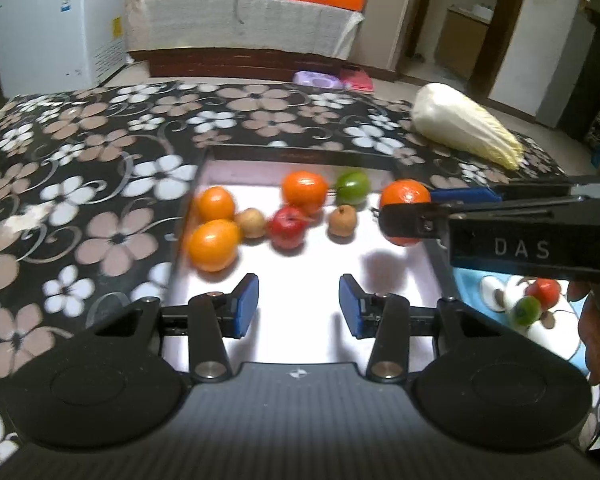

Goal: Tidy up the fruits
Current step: 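Grasp an orange with the right tool while the left tool grasps a brown kiwi, then lift the orange and kiwi and carry them toward the blue plate, then carry the orange in the right tool and kiwi in the left tool over the plate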

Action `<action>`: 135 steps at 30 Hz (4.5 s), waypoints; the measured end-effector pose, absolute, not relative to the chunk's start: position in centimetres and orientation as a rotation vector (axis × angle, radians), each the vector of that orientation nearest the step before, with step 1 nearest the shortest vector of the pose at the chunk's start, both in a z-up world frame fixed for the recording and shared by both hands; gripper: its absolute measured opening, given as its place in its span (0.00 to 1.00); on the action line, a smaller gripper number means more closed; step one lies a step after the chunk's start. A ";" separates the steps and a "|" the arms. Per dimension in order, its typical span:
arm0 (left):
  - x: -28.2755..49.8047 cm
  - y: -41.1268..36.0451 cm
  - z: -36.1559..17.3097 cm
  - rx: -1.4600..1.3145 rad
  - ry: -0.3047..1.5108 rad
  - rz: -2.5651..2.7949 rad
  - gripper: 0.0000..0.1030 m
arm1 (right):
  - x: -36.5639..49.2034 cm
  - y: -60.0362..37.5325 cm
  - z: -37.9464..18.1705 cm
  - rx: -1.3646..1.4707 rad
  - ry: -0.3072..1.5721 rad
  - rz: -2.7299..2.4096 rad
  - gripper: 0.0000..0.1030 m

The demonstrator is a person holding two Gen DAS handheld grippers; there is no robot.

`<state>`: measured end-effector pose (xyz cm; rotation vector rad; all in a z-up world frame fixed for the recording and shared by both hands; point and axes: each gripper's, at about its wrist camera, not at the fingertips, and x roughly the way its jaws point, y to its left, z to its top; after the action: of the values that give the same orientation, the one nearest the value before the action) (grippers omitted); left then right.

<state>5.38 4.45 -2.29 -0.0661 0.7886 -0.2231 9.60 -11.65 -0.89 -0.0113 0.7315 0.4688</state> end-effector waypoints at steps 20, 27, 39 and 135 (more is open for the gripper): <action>10.3 0.1 -4.0 -0.056 0.829 -0.236 0.38 | 7.8 -15.4 1.3 0.032 0.667 0.453 0.40; 10.8 -0.6 -4.2 -0.054 0.815 -0.233 0.28 | 7.8 -15.7 1.3 0.035 0.668 0.450 0.40; 9.9 -1.3 -3.8 -0.026 0.801 -0.237 0.28 | 7.3 -15.8 1.0 0.018 0.680 0.452 0.40; 0.1 1.1 -1.3 -0.006 0.790 -0.095 0.28 | 0.6 -13.8 1.4 0.076 0.629 0.511 0.40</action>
<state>0.10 1.13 -1.31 -0.0059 0.7902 -0.0953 0.59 -13.78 1.43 0.0765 0.6289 0.5107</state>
